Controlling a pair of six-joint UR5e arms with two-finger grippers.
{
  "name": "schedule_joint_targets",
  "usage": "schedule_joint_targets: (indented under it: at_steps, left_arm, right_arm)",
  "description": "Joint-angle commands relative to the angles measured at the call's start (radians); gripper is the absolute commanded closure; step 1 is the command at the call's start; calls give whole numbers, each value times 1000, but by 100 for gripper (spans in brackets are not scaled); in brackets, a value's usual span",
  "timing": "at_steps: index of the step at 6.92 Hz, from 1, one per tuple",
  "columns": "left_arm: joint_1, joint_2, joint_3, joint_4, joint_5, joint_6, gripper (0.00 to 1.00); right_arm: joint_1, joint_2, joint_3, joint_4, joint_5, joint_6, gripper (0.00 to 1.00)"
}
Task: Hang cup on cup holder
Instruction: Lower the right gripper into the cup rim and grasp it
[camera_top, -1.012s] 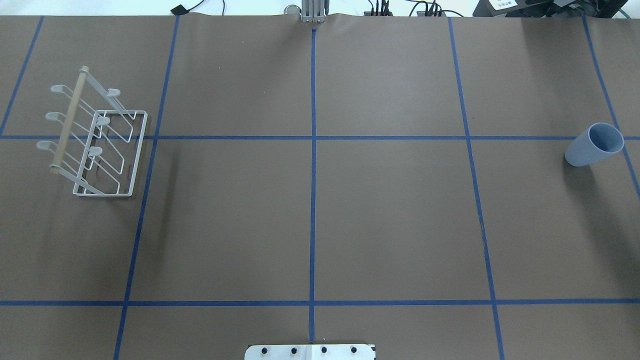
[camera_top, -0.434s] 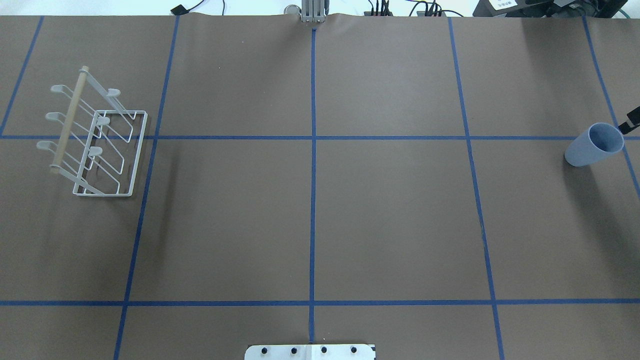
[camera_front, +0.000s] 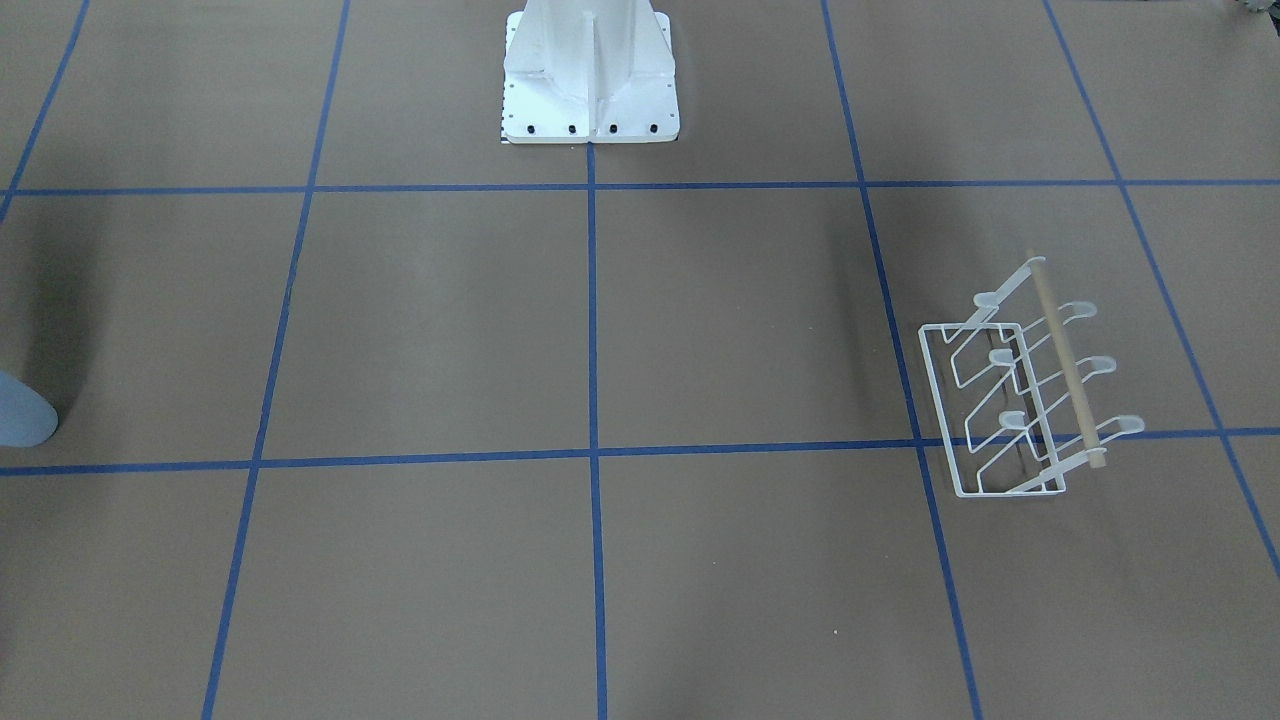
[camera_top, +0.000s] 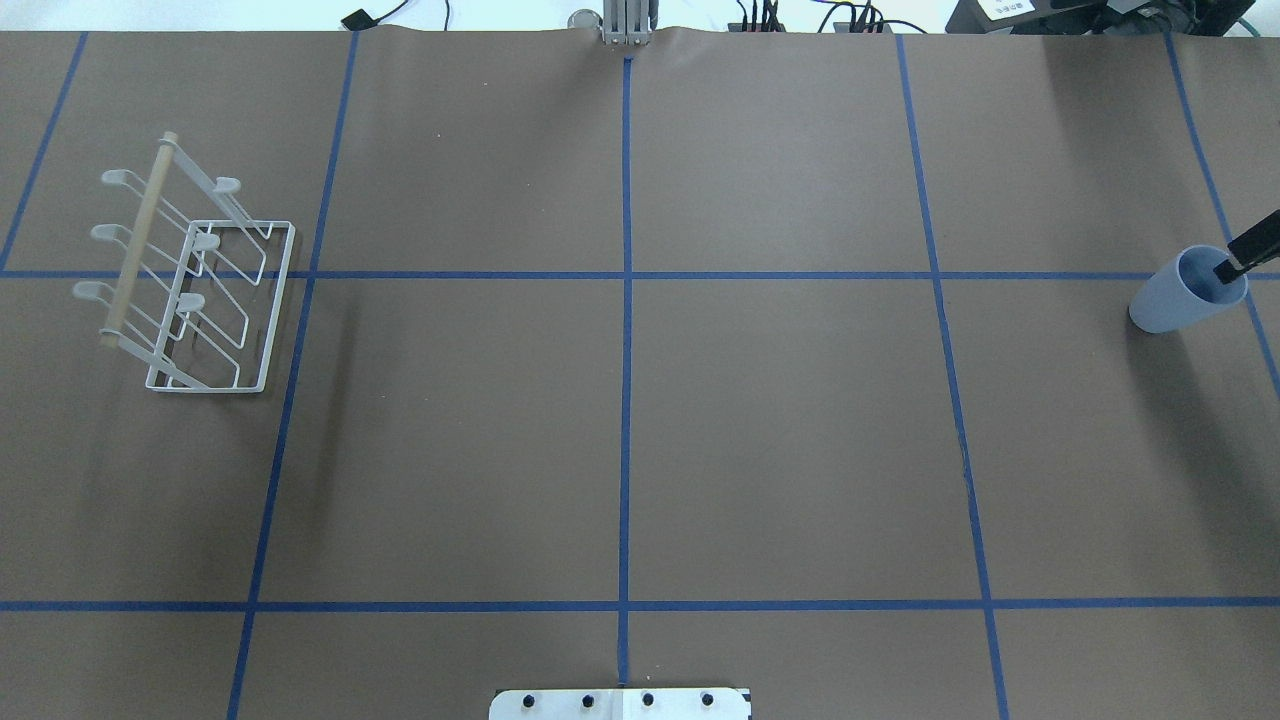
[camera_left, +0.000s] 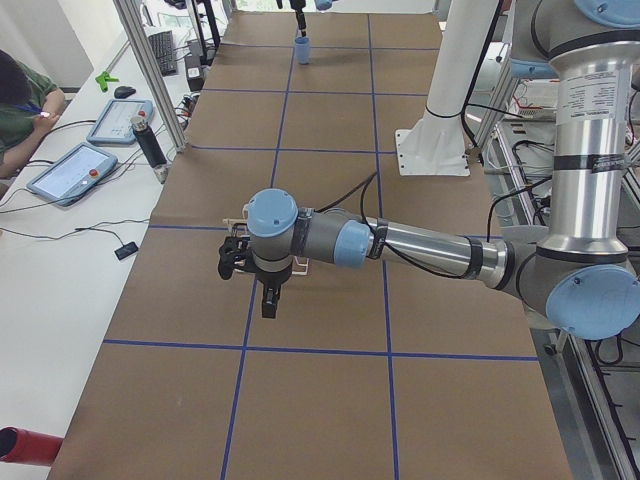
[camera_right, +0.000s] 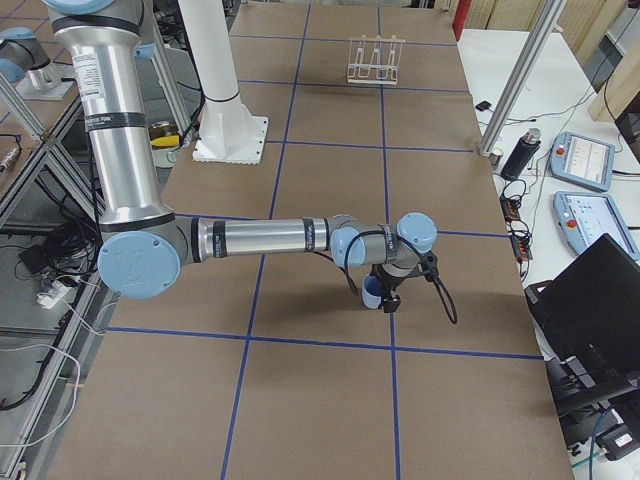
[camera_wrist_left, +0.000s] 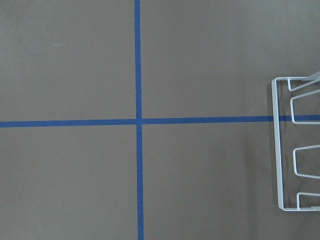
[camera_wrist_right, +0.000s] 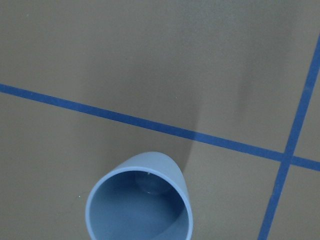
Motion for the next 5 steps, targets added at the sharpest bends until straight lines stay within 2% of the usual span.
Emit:
schedule_joint_targets:
  at_steps: [1, 5]
  left_arm:
    - [0, 0, 0, 0, 0, 2, 1]
    - [0, 2, 1, -2, 0, 5, 1]
  right_arm:
    - [-10, 26, -39, 0, 0, 0, 0]
    - [-19, 47, -97, 0, 0, -2, 2]
